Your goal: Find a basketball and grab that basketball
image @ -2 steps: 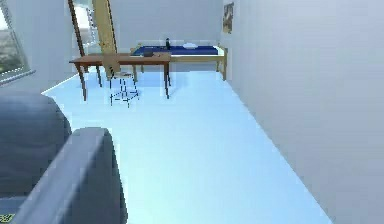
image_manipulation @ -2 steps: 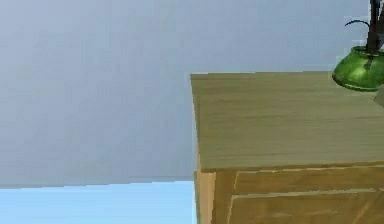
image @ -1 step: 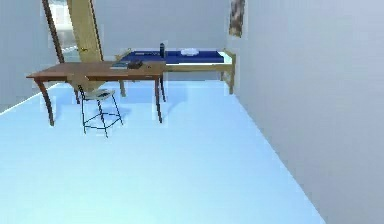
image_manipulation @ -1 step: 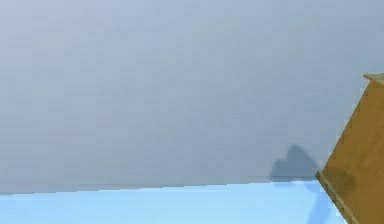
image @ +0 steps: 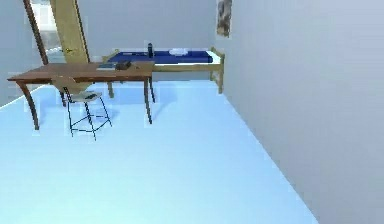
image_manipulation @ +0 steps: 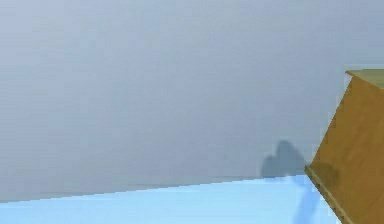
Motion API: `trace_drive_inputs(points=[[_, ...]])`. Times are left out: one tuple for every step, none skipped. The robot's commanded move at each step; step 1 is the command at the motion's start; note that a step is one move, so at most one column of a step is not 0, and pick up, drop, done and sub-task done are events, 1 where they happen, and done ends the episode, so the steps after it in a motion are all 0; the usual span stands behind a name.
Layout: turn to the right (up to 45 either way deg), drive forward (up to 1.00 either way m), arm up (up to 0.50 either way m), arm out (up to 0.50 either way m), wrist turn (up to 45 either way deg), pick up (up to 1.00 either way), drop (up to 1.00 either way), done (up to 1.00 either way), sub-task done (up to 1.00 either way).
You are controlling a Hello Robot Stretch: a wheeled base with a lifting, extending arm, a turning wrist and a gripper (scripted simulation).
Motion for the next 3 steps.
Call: trace_drive_inputs(points=[[0.0, 0.4, 0.0, 0.0, 0.0, 0.0, 0.0, 0.0, 0.0], [-45.0, 0.0, 0.0, 0.0, 0.0, 0.0, 0.0, 0.0, 0.0], [-3.0, 0.0, 0.0, 0.0, 0.0, 0.0, 0.0, 0.0, 0.0]])
